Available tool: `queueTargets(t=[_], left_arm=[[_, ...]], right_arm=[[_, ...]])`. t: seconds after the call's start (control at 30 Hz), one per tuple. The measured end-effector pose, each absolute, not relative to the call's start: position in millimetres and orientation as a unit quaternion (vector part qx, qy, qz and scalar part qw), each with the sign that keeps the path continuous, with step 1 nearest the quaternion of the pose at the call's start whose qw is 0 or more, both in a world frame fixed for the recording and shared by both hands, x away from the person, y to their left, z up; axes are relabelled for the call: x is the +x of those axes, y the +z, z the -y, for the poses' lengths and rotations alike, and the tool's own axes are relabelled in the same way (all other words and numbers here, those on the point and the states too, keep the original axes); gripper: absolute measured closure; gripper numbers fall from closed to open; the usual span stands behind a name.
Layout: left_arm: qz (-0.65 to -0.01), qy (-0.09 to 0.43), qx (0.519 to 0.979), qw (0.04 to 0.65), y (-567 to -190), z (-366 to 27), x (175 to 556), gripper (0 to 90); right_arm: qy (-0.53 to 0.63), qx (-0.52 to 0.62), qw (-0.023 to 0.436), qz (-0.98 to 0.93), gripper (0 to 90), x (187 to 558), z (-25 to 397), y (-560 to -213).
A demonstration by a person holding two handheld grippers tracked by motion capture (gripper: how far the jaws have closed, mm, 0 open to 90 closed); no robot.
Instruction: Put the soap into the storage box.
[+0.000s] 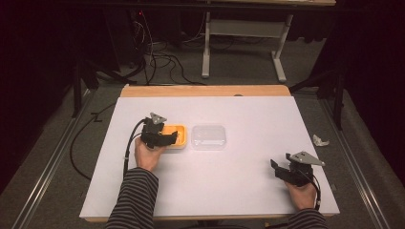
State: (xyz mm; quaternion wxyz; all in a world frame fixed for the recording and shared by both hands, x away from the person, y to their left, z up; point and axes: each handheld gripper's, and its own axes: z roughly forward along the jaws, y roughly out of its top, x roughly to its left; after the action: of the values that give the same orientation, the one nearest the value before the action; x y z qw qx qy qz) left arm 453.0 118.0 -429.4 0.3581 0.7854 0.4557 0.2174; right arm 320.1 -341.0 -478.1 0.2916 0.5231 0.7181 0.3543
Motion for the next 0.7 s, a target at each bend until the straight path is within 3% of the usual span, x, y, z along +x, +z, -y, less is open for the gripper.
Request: queueTargets(t=[0.7], left_arm=[[-0.431,0.228,0.776,0.401,-408.8,-123.2,427.7,25.6]], right_arm=[[0.356,0.527,0.289,-0.715,32.0,319.5,341.3,-477.9]])
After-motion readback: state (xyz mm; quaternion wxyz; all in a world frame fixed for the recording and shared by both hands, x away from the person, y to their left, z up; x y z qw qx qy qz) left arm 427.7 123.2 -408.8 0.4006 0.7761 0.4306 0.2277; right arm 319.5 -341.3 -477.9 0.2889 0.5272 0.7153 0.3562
